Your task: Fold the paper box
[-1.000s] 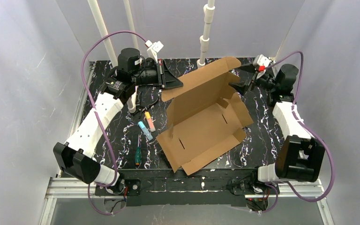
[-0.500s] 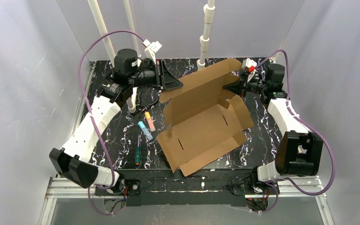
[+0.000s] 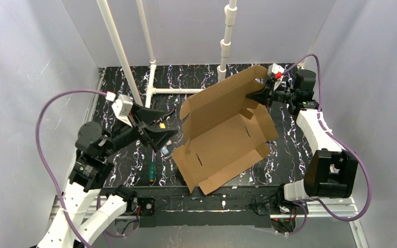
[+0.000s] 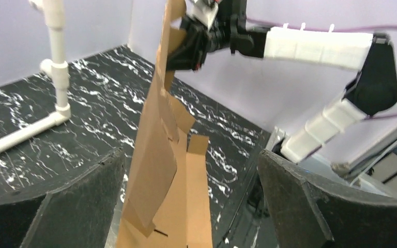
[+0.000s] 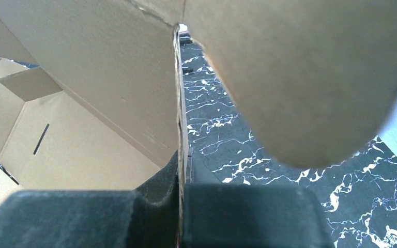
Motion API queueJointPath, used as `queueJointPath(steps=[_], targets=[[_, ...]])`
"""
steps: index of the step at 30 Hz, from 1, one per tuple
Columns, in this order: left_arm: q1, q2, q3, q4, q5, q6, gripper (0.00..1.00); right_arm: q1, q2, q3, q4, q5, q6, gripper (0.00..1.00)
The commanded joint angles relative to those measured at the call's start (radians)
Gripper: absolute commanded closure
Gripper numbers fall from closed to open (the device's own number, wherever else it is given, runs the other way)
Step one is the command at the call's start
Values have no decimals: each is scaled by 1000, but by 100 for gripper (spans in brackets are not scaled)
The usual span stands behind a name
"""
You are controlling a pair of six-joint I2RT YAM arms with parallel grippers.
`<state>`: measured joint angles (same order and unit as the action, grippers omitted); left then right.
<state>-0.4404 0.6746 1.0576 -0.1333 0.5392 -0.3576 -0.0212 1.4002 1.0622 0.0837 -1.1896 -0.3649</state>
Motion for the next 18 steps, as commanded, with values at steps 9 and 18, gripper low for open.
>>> queueJointPath(steps=[9, 18], targets=[[-175, 46, -254, 275, -108, 70, 2, 5, 19, 102, -82, 51, 45, 99], [-259, 157, -283, 452, -351, 63, 13, 15, 12, 105, -110, 70, 52, 99]])
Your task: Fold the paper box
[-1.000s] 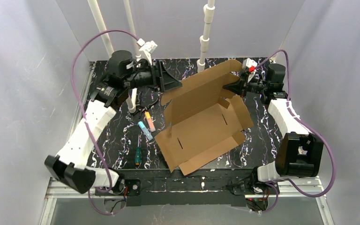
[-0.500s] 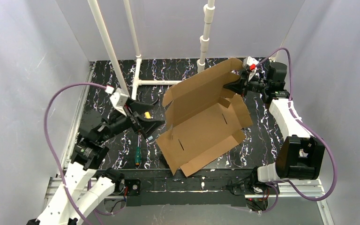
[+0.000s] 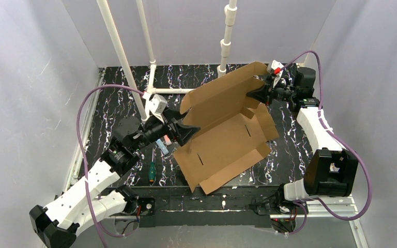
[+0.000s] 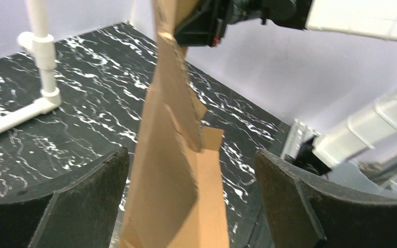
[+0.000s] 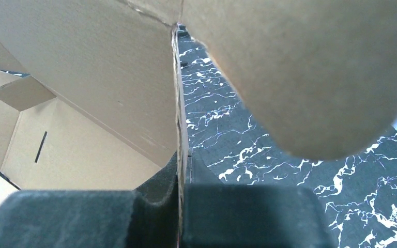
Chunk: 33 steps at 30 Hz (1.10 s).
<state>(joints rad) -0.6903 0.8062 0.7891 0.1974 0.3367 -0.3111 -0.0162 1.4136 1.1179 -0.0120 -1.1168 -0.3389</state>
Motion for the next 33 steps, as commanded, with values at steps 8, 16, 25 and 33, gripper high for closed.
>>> queueJointPath(steps=[8, 16, 25, 33], targets=[[-18, 128, 23, 244, -157, 12, 29, 15, -9, 43, -16, 10, 35, 99], [-20, 147, 32, 251, -175, 32, 61, 14, -8, 40, -14, 26, 39, 99], [-19, 226, 87, 243, -150, 156, 100, 49, -11, 49, -20, 17, 21, 99], [120, 226, 182, 259, -45, 388, 100, -114, -69, 86, -214, 91, -59, 2]])
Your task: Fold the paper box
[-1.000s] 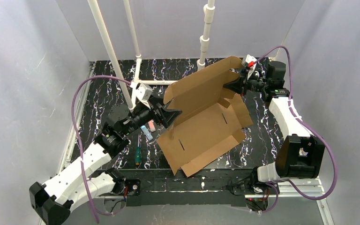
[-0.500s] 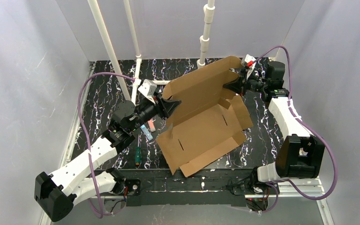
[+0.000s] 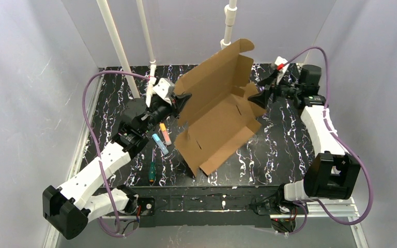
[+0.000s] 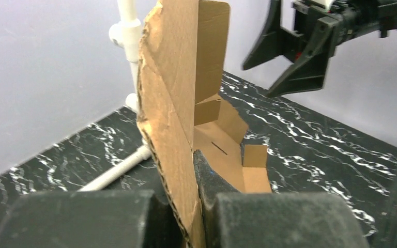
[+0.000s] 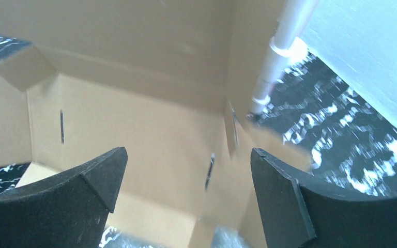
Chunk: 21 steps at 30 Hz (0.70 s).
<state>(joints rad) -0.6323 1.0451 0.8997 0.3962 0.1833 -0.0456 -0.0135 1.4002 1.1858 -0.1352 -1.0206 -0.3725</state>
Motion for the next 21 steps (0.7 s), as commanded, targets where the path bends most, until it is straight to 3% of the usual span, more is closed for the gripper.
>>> queueJointPath(steps=[1, 8, 17, 19, 21], targets=[[75, -13, 75, 60, 132, 135, 100, -138, -54, 14, -123, -8, -45, 2], [121, 10, 96, 72, 285, 199, 100, -187, 66, -38, -217, 64, -196, 2], [126, 49, 136, 74, 455, 153, 100, -131, 359, 139, -209, 73, -350, 2], [125, 46, 126, 76, 475, 145, 100, -119, 377, 143, -218, 52, -377, 8], [126, 43, 114, 75, 492, 149, 100, -117, 369, 113, -205, 34, -382, 21]])
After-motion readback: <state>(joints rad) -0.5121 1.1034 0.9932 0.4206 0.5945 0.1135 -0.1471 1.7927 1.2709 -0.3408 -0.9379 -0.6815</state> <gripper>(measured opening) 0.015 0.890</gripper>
